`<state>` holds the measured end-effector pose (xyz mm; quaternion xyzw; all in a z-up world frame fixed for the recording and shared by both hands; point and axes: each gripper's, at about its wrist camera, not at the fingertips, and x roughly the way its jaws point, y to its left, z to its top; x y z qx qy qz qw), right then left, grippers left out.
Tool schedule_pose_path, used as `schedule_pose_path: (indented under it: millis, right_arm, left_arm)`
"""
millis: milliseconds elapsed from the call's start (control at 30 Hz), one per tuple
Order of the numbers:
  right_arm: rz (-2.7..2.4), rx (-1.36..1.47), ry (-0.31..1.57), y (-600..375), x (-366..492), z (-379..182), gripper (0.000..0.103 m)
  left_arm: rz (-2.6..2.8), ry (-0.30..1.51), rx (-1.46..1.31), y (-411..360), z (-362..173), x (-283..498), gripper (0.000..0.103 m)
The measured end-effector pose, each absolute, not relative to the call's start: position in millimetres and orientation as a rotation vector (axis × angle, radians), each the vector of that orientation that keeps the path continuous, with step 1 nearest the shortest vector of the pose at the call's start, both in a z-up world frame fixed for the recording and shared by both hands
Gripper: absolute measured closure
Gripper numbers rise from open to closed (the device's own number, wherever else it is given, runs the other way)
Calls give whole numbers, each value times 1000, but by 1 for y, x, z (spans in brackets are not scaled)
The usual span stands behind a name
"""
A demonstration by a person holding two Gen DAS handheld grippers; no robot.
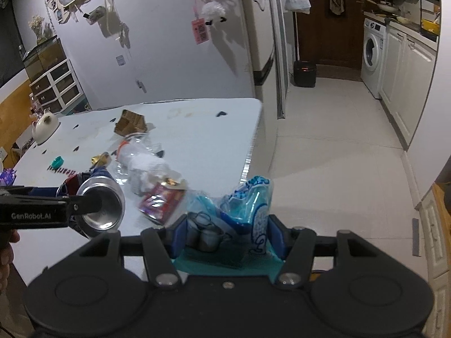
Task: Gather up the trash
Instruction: 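Carry the Pepsi can and teal bag with both tools down over the bin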
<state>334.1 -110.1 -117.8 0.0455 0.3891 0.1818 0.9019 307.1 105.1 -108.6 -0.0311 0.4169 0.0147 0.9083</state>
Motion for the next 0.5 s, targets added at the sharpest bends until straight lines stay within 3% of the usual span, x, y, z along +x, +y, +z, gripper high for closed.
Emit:
schedule_pose_path:
  millis: [500]
  right_arm:
    - [328,87,844,-249,340,-155,43]
  left_arm:
    - [-23,913,-67,-31,-150,326,24]
